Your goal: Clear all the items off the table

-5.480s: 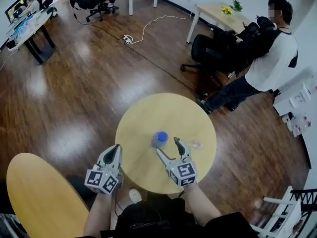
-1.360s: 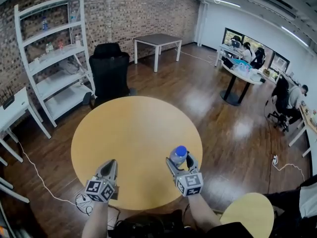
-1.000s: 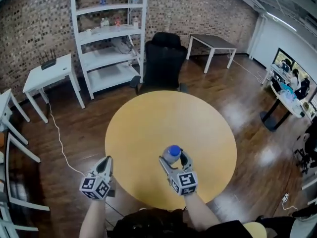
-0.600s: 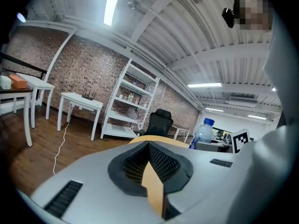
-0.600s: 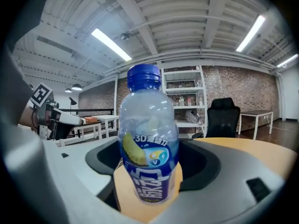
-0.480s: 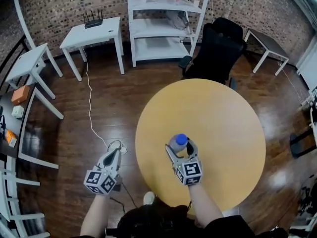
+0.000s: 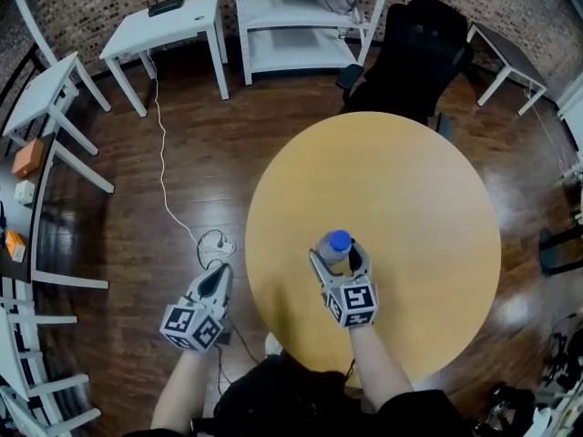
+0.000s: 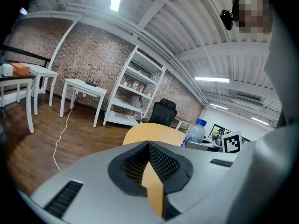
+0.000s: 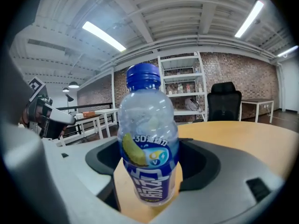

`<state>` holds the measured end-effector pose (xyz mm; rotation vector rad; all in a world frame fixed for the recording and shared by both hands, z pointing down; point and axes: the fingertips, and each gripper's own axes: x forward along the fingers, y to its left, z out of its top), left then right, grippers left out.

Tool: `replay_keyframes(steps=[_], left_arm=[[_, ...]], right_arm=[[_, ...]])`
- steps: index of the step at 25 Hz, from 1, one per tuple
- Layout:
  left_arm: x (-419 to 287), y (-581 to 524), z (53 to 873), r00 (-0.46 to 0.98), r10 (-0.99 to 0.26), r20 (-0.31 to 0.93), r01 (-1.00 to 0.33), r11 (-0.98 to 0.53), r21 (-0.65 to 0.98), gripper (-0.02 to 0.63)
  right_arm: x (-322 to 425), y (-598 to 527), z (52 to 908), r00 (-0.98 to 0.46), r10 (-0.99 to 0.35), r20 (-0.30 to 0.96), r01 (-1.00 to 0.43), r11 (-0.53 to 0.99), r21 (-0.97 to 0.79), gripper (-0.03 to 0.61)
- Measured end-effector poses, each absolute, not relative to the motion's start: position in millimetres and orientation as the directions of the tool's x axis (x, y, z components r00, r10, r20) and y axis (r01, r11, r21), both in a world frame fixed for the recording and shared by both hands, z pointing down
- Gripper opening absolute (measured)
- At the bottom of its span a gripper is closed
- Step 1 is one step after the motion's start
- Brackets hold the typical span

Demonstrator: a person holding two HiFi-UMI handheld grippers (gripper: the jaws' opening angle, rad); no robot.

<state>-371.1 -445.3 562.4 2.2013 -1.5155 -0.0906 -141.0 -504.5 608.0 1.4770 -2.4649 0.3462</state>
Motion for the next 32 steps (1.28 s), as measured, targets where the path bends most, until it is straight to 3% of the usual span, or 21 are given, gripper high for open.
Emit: replay_keyframes(steps=[16, 23, 32], left_arm=[[-349.3, -433.9, 591.5, 0.405, -0.873, 0.27, -0.86, -0.265, 0.436, 0.0], [-344.3, -427.1, 577.0, 0.417, -0.881, 0.225, -0.85, -0.291, 0.439, 0.0], [-349.1, -419.3, 551.3, 0.414, -0.898, 0.147, -0.848, -0.322, 0.421, 0.0]], right_arm=[[-124.9, -486.1, 639.6, -0.416, -0.847, 0.331, -0.906, 0.417, -0.07, 0.374], [-119.5, -486.1, 640.2, -0.411, -0.838, 0.359, -0.907, 0.417, -0.064, 0.414], [-111.9, -461.9, 611.0, -0.384, -0.861, 0.332, -0.919, 0.392, -0.048, 0.414]])
